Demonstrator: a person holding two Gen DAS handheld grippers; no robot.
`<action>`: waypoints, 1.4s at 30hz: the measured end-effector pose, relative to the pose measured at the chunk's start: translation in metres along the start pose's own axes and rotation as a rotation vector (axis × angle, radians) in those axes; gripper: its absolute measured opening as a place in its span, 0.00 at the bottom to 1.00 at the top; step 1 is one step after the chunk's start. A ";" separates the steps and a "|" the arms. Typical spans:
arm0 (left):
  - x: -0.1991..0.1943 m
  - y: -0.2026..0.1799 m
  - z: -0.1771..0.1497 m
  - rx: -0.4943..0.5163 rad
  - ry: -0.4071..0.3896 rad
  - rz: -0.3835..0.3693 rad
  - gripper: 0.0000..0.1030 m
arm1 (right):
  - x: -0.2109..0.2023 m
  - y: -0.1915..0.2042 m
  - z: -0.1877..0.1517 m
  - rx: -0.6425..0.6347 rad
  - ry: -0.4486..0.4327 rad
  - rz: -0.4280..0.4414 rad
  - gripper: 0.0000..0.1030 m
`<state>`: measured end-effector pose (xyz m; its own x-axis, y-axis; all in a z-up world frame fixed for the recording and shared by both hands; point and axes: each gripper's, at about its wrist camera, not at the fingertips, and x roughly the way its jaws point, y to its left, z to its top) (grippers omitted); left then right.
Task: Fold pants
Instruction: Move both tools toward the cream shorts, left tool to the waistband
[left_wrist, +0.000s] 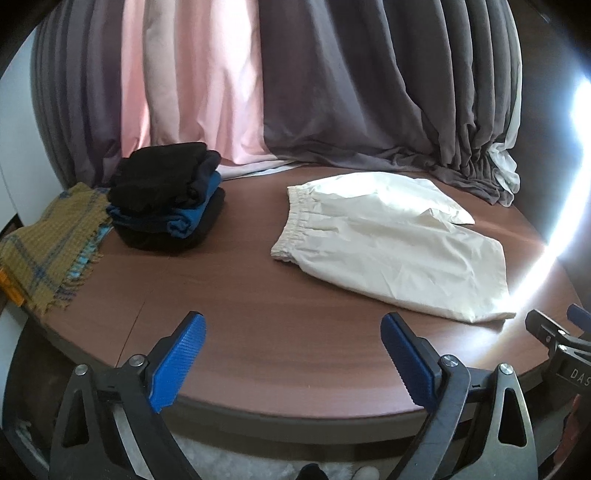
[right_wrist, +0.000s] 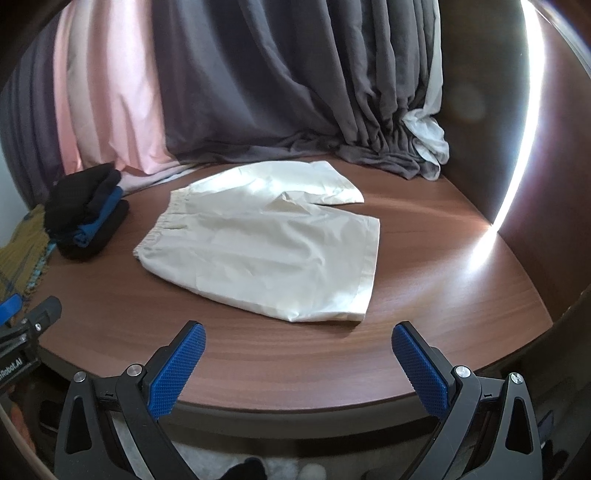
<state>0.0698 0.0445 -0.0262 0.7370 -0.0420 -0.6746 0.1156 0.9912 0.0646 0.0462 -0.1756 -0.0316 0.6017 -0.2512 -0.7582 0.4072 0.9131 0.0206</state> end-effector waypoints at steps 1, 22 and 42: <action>0.007 0.001 0.004 0.010 0.002 -0.010 0.91 | 0.004 0.001 0.001 0.009 0.006 -0.006 0.99; 0.147 0.019 0.069 0.116 0.130 -0.204 0.68 | 0.077 0.005 0.014 0.431 0.108 -0.198 0.90; 0.222 -0.011 0.057 0.083 0.326 -0.177 0.63 | 0.138 -0.035 0.002 0.624 0.243 -0.190 0.62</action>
<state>0.2702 0.0166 -0.1346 0.4516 -0.1558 -0.8785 0.2852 0.9582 -0.0233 0.1159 -0.2428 -0.1355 0.3398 -0.2433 -0.9085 0.8529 0.4867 0.1887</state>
